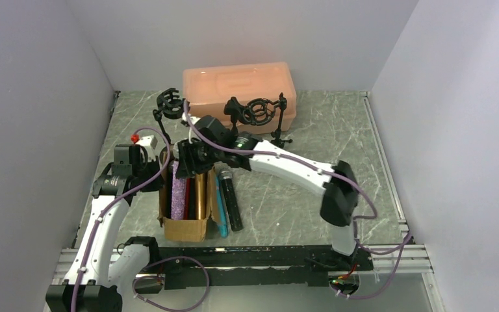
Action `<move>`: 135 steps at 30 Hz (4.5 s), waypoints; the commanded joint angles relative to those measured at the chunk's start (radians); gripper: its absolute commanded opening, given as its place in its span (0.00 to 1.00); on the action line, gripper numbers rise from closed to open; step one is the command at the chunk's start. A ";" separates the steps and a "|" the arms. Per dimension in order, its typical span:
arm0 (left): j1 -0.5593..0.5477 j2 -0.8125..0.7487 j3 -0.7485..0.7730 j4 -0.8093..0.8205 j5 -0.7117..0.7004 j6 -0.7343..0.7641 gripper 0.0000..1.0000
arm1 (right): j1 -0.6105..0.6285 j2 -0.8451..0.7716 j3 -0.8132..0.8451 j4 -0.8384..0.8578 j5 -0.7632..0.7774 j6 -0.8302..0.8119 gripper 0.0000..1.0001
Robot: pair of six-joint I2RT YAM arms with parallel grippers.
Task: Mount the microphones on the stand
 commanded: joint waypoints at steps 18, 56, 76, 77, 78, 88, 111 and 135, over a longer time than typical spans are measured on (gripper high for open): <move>-0.001 -0.030 0.045 0.087 0.019 -0.008 0.00 | -0.143 -0.512 -0.512 -0.208 0.131 -0.135 0.11; -0.001 -0.026 0.057 0.069 -0.004 0.004 0.00 | -0.199 -0.597 -0.563 -0.280 0.087 -0.212 0.10; -0.001 -0.030 0.059 0.076 0.032 -0.008 0.00 | -0.235 -0.254 -0.631 0.014 0.061 -0.155 0.19; -0.001 -0.031 0.060 0.076 0.032 -0.004 0.00 | -0.237 -0.236 -0.623 0.027 0.061 -0.143 0.20; -0.001 -0.033 0.059 0.076 0.034 -0.004 0.00 | -0.239 -0.219 -0.616 0.045 0.063 -0.122 0.19; -0.001 -0.030 0.054 0.079 0.041 -0.008 0.00 | -0.243 -0.231 -0.595 0.128 0.062 0.028 0.49; -0.001 -0.038 0.053 0.093 0.031 -0.038 0.00 | 0.011 -0.014 -0.002 -0.071 0.146 -0.015 0.62; -0.001 -0.036 0.066 0.102 0.100 -0.023 0.00 | 0.035 0.342 0.345 -0.189 0.087 -0.044 0.60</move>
